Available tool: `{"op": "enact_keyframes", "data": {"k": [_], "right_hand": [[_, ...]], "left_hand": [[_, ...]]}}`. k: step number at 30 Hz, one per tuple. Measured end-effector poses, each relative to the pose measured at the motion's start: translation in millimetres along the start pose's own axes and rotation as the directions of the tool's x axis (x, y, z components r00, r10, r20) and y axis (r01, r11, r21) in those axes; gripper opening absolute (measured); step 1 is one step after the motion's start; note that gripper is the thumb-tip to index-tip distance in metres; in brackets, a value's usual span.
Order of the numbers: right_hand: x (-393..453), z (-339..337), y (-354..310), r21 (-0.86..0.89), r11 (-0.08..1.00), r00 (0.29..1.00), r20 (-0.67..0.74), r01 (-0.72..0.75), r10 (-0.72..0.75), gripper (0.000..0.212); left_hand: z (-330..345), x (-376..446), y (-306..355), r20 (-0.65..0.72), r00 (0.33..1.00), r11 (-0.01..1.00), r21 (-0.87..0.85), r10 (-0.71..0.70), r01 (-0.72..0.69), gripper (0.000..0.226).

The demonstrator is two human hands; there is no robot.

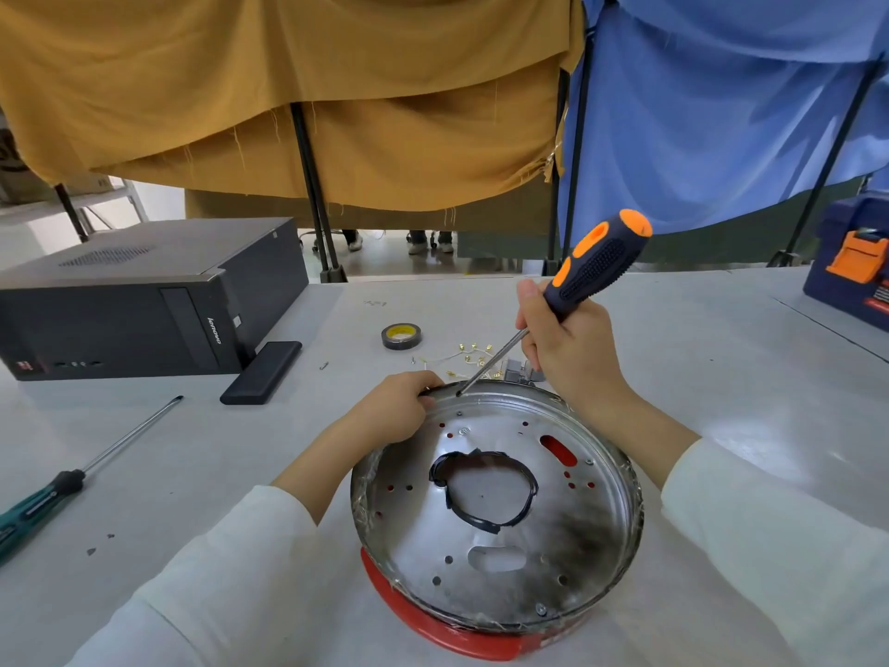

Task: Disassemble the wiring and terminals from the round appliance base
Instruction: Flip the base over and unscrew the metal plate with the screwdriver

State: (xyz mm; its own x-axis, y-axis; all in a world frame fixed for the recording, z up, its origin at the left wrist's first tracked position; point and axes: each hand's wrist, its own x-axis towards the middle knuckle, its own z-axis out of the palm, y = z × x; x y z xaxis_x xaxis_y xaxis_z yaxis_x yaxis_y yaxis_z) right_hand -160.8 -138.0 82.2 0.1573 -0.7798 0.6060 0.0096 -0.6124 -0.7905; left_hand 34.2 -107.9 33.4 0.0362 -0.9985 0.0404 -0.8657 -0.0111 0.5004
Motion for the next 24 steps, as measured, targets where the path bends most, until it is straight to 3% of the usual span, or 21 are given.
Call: {"op": "enact_keyframes", "data": {"k": [7,24], "right_hand": [[-2.4,-1.4,6.2,-0.107,0.994,0.998,0.059,0.001,0.005,0.047],[-3.9,1.0,11.1,-0.095,0.995,0.998,0.063,0.001,0.005,0.049]], "left_hand": [[0.4,-2.6,1.9,-0.018,1.000,1.000,0.004,0.023,-0.023,0.024],[1.9,-2.0,0.3,-0.026,0.999,0.999,0.031,0.033,-0.033,0.026]]}}
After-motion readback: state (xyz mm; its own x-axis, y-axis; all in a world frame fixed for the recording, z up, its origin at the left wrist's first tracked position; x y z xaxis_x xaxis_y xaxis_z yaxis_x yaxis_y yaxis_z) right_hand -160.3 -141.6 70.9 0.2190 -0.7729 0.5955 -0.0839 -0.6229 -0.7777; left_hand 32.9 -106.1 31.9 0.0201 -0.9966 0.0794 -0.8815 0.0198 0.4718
